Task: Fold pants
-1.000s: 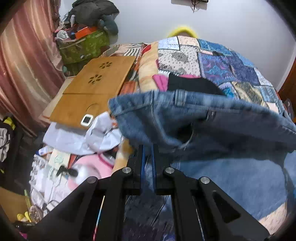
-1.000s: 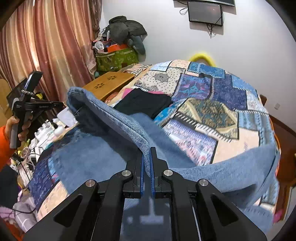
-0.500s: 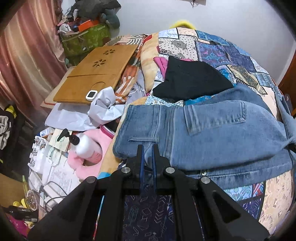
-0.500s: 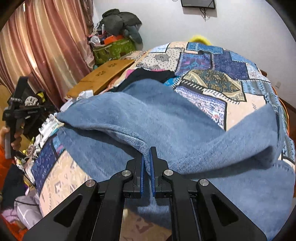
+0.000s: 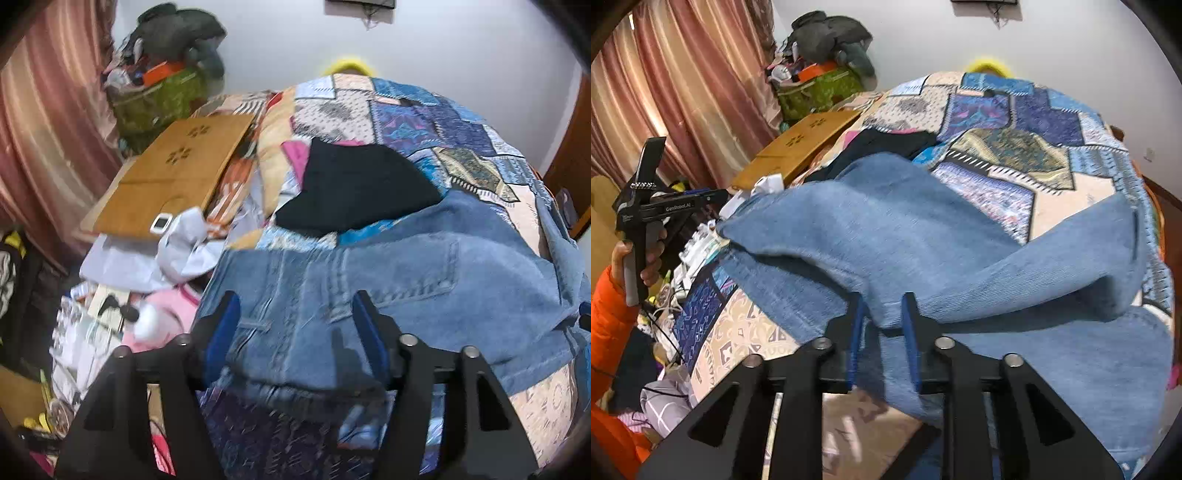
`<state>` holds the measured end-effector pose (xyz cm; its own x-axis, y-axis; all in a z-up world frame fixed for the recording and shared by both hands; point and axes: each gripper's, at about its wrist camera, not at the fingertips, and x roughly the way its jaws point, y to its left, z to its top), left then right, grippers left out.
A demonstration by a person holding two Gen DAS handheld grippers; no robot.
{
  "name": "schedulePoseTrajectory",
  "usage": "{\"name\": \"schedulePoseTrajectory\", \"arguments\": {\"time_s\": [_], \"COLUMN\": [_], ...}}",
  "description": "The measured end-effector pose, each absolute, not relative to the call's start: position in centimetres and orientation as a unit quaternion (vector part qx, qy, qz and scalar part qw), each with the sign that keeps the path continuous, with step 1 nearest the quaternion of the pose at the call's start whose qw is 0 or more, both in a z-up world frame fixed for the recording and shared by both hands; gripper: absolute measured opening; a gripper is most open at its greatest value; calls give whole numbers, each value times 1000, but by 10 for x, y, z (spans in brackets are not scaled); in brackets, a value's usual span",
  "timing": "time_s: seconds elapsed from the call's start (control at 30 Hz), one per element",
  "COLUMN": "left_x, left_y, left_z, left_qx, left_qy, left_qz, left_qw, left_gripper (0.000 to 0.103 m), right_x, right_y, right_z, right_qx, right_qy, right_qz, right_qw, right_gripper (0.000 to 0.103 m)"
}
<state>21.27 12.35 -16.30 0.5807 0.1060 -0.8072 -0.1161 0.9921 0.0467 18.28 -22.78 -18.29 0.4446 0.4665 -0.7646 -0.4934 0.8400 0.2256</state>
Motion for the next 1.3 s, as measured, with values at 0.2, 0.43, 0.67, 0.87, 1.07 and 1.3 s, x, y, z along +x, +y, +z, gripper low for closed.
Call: {"name": "schedulePoseTrajectory", "arguments": {"time_s": [0.2,0.43,0.67,0.87,1.07,1.3], "left_x": [244,286,328,347,350,350], "left_y": [97,76,58,49,48,51], "left_z": [-157,-160,-166,-184,-200,-204], "left_qx": [1,10,9,17,31,36], "left_qy": [455,464,475,495,505,513], "left_qz": [37,27,11,-1,2,14], "left_qw": [890,885,880,869,862,858], "left_gripper": [95,97,97,97,97,97], "right_x": [201,261,337,395,422,416], "right_y": [-264,-314,-347,-370,-384,-387], "right_z": [-162,-164,-189,-230,-259,-262], "right_qx": [2,13,47,72,90,74], "right_qy": [418,427,483,533,536,518], "right_qz": [220,127,75,30,0,0], "right_qw": [882,895,871,842,839,852], "right_gripper": [65,71,71,71,71,24]}}
